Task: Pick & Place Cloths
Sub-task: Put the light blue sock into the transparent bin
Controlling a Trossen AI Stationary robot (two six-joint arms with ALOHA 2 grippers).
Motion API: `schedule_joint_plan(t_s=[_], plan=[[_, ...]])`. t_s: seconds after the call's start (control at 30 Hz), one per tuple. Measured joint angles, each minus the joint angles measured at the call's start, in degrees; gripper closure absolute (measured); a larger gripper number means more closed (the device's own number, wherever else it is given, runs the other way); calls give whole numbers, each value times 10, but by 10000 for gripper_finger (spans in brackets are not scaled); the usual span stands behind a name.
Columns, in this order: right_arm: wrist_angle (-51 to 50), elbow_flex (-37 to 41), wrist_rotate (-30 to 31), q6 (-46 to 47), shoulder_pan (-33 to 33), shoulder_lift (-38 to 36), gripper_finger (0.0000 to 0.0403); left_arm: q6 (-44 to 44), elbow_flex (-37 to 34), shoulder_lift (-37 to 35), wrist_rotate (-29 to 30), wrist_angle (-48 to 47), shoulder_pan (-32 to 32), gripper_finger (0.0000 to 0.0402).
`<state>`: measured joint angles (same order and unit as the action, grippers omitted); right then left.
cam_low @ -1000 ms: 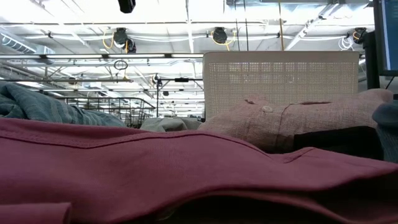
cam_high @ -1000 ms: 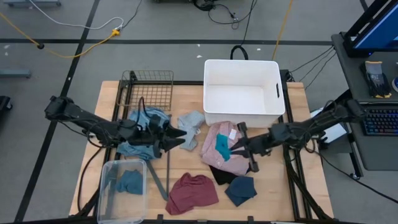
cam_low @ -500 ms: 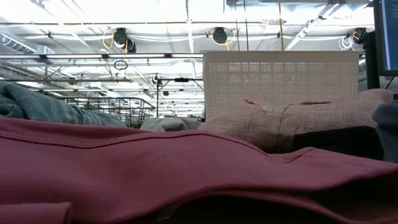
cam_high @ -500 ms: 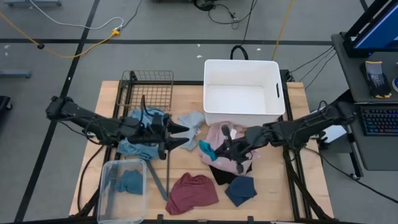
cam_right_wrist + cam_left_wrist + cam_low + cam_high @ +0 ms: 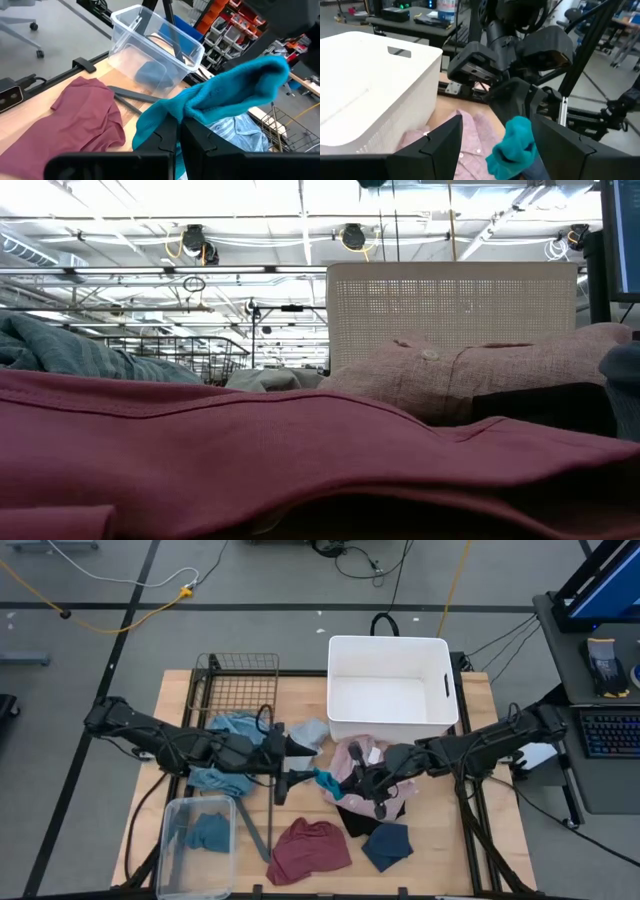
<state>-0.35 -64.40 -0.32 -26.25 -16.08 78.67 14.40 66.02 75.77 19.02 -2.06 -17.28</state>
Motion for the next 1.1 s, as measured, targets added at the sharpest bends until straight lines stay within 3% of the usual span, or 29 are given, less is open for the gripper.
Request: schedule_joint_plan(t_s=[0.3,0.53,0.8,1.1], plan=[[-20,0,-1,14,3,0,399,-4,1,1,-35,2,3,160],[-17,0,-46,20,23,0,399,-24,2,35,-71,32,2,160],[-26,0,-74,45,30,0,399,-24,1,38,-70,17,12,160],[-26,0,-75,46,30,0,399,-27,0,51,-113,5,16,160]])
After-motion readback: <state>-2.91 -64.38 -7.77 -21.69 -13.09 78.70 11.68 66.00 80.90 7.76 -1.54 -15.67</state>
